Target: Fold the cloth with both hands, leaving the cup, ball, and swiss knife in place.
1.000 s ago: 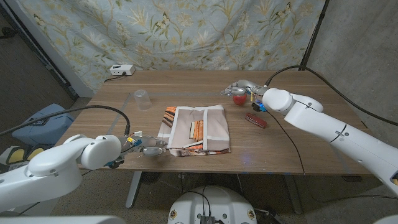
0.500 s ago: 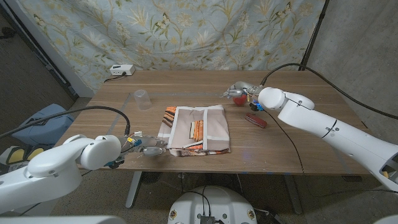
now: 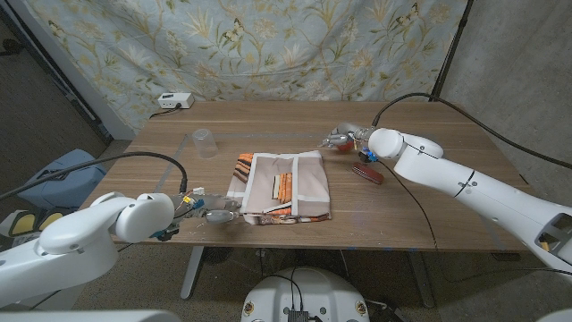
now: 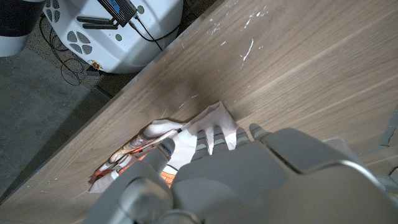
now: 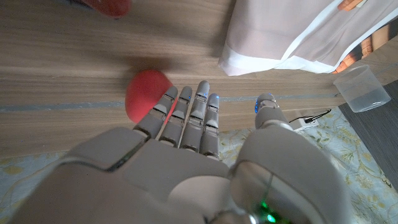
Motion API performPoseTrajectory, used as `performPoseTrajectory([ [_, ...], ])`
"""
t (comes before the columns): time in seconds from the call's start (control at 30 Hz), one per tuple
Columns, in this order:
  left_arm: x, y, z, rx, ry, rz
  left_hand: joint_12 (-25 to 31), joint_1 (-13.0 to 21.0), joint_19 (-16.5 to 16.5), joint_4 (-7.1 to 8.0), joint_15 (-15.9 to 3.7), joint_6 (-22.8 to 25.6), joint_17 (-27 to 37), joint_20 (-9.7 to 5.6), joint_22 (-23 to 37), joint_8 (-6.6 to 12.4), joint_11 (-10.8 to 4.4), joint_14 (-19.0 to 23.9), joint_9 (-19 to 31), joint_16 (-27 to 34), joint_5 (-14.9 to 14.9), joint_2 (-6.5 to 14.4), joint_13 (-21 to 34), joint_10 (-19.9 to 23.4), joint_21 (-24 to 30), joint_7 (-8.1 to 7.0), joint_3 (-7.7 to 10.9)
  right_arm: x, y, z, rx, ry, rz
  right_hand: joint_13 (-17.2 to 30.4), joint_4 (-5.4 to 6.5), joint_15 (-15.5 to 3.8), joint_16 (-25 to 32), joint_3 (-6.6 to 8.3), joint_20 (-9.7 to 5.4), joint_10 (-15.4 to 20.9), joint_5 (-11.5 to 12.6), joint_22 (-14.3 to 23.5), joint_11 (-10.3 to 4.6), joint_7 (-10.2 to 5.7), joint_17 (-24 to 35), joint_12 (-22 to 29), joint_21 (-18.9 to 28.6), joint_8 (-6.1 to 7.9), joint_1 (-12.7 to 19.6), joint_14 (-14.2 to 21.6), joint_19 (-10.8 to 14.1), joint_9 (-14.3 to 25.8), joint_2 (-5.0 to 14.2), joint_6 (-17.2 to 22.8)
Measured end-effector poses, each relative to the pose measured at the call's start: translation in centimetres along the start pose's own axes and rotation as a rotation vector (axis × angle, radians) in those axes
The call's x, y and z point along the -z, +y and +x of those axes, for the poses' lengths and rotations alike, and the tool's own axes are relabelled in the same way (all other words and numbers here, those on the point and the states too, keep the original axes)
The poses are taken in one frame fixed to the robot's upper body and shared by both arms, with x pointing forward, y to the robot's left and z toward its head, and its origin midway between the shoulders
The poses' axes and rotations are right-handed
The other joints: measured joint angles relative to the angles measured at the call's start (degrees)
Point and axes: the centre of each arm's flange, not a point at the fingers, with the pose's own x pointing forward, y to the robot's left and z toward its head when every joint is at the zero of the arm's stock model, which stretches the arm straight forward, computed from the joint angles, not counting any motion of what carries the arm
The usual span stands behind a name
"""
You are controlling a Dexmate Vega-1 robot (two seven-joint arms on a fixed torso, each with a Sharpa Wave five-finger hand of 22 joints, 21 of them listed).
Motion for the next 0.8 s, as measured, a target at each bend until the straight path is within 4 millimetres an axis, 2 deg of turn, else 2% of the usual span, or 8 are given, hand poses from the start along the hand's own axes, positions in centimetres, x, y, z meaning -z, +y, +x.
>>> performPoseTrajectory([
  [0.37, 0.1, 0.1, 0.0, -0.003, 0.004, 0.000, 0.00, 0.44, 0.00, -0.24, 0.00, 0.17, 0.01, 0.00, 0.00, 0.00, -0.21, 0.00, 0.00, 0.01, 0.00, 0.00, 0.00, 0.21, 0.00, -0.17, 0.24, 0.4, 0.8, 0.9, -0.026, 0.029, -0.021, -0.27, 0.46, 0.00, 0.36, -0.46, 0.11, 0.37, 0.00, 0.00, -1.26, -0.49, 0.53, -0.22, 0.00, -0.24, 0.00, 0.00, -0.54, -0.01, 0.00, 0.06],
  [0.53, 0.2, 0.1, 0.0, -0.004, 0.006, -0.001, 0.00, 0.44, 0.00, -0.41, 0.00, 0.16, 0.01, 0.00, 0.00, 0.00, -0.21, 0.00, 0.00, 0.01, 0.00, 0.00, 0.00, 0.21, 0.00, -0.17, 0.41, 0.3, 1.0, 1.1, -0.034, 0.038, -0.026, -0.27, 0.46, 0.00, 0.36, -0.46, 0.11, 0.94, 0.00, -0.01, -1.11, -0.26, 0.53, -0.22, 0.00, -0.24, 0.30, 0.00, -0.54, -0.01, -0.30, 0.40],
  [0.67, 0.2, 0.0, 0.0, -0.005, 0.007, -0.001, -0.23, 0.44, 0.00, -0.41, 0.00, 0.29, 0.01, 0.00, 0.00, 0.00, -0.21, 0.00, 0.00, 0.02, 0.00, 0.00, 0.00, 0.20, 0.00, -0.30, 0.40, 0.2, 1.3, 1.3, -0.041, 0.041, -0.028, -0.27, 0.46, -0.27, 0.66, -0.46, 0.11, 1.78, 0.00, -0.01, -0.26, 0.12, 0.80, -0.22, 0.00, -0.24, 0.30, 0.27, -0.54, -0.01, -0.30, 0.95],
  [0.8, 0.3, 0.1, 0.0, -0.007, 0.010, -0.002, -0.23, 0.44, 0.00, -0.46, 0.00, 0.48, 0.01, 0.00, 0.00, 0.00, -0.20, 0.00, 0.00, -0.22, 0.00, 0.00, 0.00, 0.20, 0.00, -0.48, 0.45, 0.0, 1.5, 1.5, -0.050, 0.043, -0.029, -0.27, 0.46, -0.29, 0.93, -0.46, 0.11, 1.97, 0.00, -0.01, -0.07, 0.26, 0.79, -0.21, 0.00, -0.24, 0.30, 0.29, -0.54, -0.01, -0.30, 1.10],
])
